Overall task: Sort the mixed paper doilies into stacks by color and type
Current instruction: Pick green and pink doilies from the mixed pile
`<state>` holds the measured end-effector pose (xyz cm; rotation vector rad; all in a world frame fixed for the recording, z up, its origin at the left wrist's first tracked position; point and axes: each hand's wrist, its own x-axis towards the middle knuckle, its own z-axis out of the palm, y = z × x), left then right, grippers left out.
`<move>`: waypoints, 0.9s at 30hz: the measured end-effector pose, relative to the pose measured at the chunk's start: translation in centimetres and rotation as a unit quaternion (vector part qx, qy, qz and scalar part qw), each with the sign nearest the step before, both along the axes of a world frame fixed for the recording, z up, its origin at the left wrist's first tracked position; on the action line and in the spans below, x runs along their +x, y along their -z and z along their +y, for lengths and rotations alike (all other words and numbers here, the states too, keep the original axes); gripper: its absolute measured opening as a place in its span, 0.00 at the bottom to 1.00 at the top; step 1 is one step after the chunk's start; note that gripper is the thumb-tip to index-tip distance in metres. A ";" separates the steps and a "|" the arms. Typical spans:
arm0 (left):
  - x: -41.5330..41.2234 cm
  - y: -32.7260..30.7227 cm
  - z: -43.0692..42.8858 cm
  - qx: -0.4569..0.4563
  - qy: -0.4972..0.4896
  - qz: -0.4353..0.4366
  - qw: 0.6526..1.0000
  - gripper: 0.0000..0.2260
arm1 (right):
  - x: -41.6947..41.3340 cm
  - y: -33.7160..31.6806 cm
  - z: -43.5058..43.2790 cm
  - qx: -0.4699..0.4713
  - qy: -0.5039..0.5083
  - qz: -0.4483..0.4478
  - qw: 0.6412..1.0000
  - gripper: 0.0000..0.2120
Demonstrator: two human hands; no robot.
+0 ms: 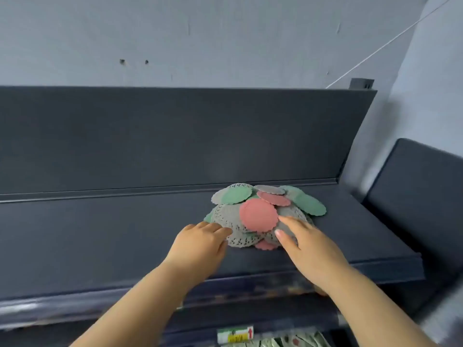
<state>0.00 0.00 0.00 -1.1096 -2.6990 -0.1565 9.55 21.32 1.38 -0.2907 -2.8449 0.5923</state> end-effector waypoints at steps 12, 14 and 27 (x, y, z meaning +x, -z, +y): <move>-10.2 2.0 10.7 0.020 -0.112 -0.064 0.992 0.19 | -11.9 3.3 10.2 -0.029 -0.079 -0.015 0.996 0.22; -11.2 2.4 10.6 0.010 -0.129 -0.086 0.988 0.18 | -12.8 3.9 10.3 -0.039 -0.103 -0.029 0.993 0.22; -12.6 2.7 10.0 -0.004 -0.147 -0.044 0.988 0.13 | -14.3 3.2 9.3 0.019 -0.105 0.077 0.991 0.17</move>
